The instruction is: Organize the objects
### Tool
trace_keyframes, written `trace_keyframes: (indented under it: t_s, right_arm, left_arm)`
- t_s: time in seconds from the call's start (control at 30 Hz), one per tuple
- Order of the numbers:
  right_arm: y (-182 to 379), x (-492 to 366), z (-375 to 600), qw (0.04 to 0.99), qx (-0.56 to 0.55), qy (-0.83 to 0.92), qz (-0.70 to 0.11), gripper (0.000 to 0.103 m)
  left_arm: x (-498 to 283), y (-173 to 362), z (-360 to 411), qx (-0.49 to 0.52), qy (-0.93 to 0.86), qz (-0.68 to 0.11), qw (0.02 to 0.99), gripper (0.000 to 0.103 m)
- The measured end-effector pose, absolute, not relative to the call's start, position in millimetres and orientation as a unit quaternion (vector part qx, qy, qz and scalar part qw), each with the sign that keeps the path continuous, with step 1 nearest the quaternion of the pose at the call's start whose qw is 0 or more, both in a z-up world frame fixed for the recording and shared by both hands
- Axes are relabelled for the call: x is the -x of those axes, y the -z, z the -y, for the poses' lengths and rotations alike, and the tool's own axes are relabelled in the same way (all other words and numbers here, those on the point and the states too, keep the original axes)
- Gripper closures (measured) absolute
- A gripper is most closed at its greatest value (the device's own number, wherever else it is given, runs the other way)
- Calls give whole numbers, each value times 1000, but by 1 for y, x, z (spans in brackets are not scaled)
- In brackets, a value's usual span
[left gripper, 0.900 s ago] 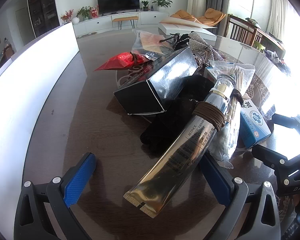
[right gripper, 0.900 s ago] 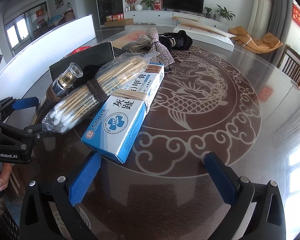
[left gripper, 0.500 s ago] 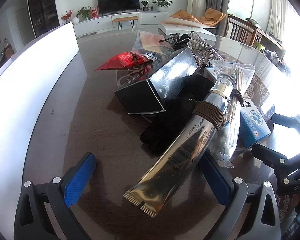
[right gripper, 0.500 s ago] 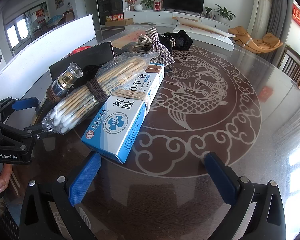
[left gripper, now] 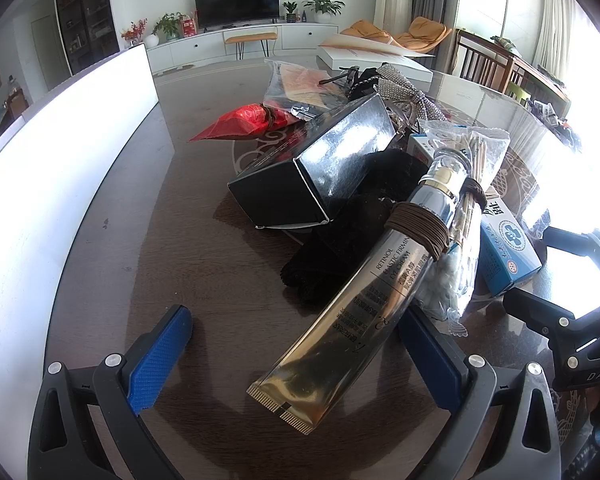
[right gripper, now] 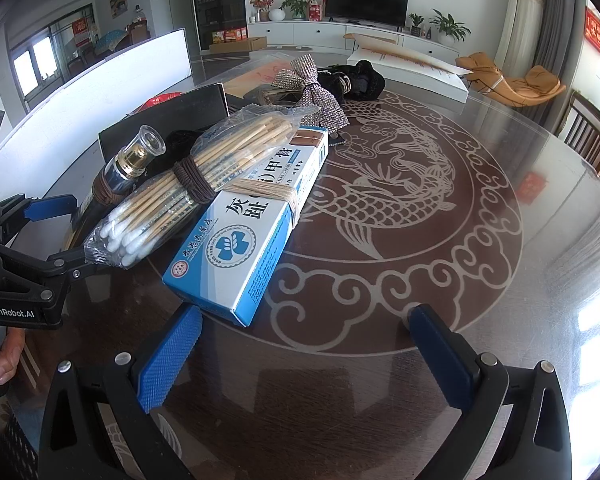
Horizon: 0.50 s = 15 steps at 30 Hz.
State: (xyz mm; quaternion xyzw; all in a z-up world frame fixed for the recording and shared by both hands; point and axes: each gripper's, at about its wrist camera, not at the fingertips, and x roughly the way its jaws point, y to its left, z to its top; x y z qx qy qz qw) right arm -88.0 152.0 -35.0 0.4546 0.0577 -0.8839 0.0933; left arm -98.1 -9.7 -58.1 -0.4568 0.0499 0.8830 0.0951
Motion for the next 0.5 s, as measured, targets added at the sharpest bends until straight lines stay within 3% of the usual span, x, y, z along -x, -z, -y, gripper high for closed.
trace_keyframes:
  t_s: [0.5]
  right_arm:
    - [35,88,-153,94,-454,884,-58,0]
  left_arm:
    - [97,58,9,456,-883,-49,95,0]
